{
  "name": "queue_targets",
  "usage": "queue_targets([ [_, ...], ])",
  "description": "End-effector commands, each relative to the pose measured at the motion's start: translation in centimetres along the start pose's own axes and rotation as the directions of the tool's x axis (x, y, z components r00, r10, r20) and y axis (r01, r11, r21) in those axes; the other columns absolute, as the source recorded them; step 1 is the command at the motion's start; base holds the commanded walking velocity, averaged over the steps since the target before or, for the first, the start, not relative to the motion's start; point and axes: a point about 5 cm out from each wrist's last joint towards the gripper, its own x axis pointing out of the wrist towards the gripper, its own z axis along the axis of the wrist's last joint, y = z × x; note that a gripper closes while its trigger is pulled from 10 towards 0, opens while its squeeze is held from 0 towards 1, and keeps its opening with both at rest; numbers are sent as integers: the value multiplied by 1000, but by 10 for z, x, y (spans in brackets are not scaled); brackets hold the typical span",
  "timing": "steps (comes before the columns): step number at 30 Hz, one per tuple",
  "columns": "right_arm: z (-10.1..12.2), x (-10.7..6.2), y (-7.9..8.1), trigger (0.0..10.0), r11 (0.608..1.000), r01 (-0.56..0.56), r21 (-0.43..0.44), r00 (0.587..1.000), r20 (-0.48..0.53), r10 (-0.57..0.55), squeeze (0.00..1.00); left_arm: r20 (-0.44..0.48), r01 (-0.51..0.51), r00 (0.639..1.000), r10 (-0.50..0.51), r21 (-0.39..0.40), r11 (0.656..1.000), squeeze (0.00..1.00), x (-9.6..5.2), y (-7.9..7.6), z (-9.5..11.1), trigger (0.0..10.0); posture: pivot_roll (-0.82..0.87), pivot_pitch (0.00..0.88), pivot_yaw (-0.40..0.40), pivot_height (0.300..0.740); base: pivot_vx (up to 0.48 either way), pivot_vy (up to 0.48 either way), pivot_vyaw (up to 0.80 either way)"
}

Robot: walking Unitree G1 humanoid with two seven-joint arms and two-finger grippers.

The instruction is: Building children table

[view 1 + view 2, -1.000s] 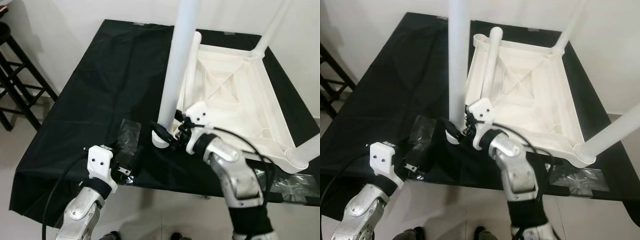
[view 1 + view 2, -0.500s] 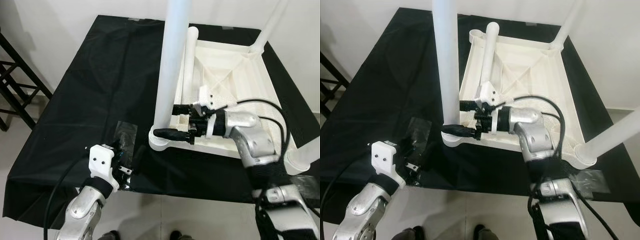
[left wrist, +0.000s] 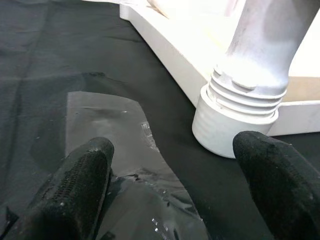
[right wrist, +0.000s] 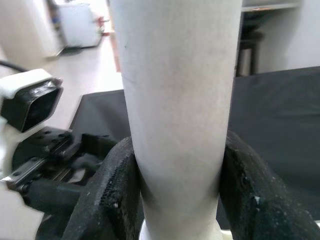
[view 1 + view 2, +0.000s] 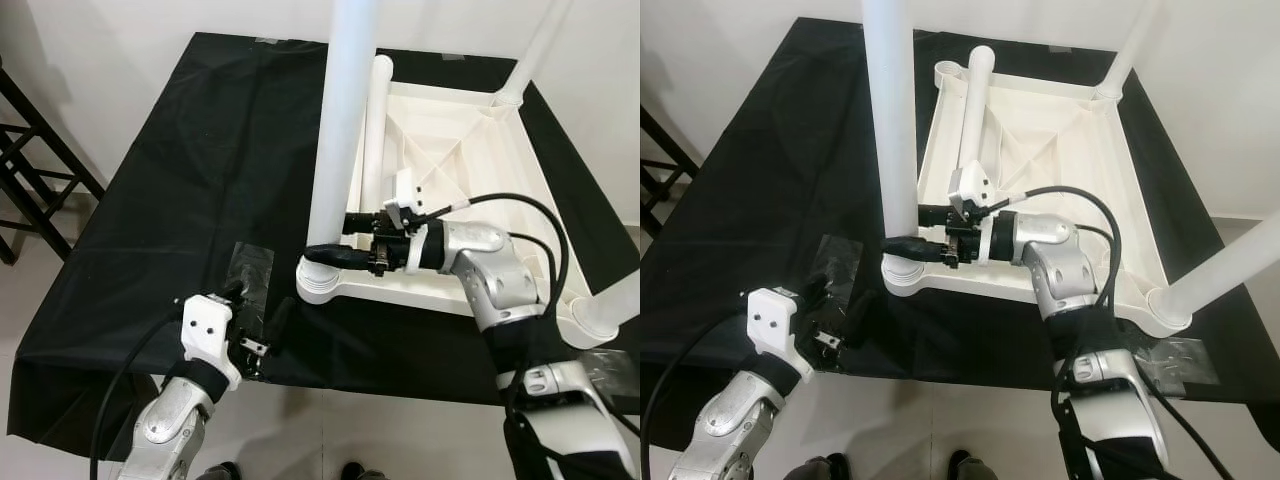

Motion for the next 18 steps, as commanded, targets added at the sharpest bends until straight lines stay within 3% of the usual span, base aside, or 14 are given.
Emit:
queue_targets([
  [1, -32, -2, 11, 0, 960, 279, 22, 951, -148, -273, 0, -11, 3, 1000, -3, -6, 1000, 0, -4, -2, -2, 10000, 123, 259, -101, 740, 0, 0, 0],
  [2, -32, -2, 11, 0, 960, 279, 22, 951, -148, -273, 0, -11, 3, 1000, -3, -6, 1000, 0, -4, -2, -2, 10000, 123, 259, -101, 740, 0, 0, 0],
  [3, -49, -10, 29, 0, 826, 563, 14, 807, -223, -547, 0, -10, 1, 1000, -1, -6, 1000, 0, -4, -1, -1, 10000, 110, 262, -102, 740, 0, 0, 0],
  [4, -60, -15, 54, 0, 764, 646, 3, 733, -282, -619, 0, -8, 0, 1000, 0, -6, 1000, 0, -4, 0, 0, 10000, 106, 278, -97, 740, 0, 0, 0],
  [5, -60, -15, 54, 0, 764, 646, 3, 733, -282, -619, 0, -8, 0, 1000, 0, -6, 1000, 0, -4, 0, 0, 10000, 106, 278, -97, 740, 0, 0, 0],
  [6, -65, -21, 72, 0, 716, 697, -21, 676, -313, -667, 0, -7, 0, 1000, 0, -7, 1000, 0, -4, 1, 0, 10000, 106, 279, -94, 740, 0, 0, 0],
  [9, -66, -24, 76, 0, 709, 705, -20, 666, -324, -672, 0, -7, 0, 1000, 0, -5, 1000, 0, -3, 2, 0, 10000, 86, 267, -83, 740, 0, 0, 0],
  [10, -61, -23, 62, 0, 738, 673, -48, 692, -313, -651, 0, -9, 3, 1000, -3, -5, 1000, 0, -3, 4, -1, 10000, 94, 259, -91, 740, 0, 0, 0],
  [15, -57, -19, 54, 0, 750, 659, -54, 703, -309, -640, 0, -10, 0, 1000, 0, -4, 1000, 0, -3, 5, -1, 10000, 90, 259, -88, 740, 0, 0, 0],
  [16, -56, -17, 51, 10000, 748, 662, -58, 700, -309, -644, 0, -10, -4, 1000, 4, 1, 1000, 0, -4, 6, 0, 10000, 88, 256, -86, 740, 0, 0, 0],
  [18, -51, -15, 49, 10000, 734, 676, -64, 689, -299, -661, 0, -16, 3, 1000, -2, 16, 1000, 0, -5, 6, 1, 10000, 84, 254, -85, 740, 0, 0, 0],
])
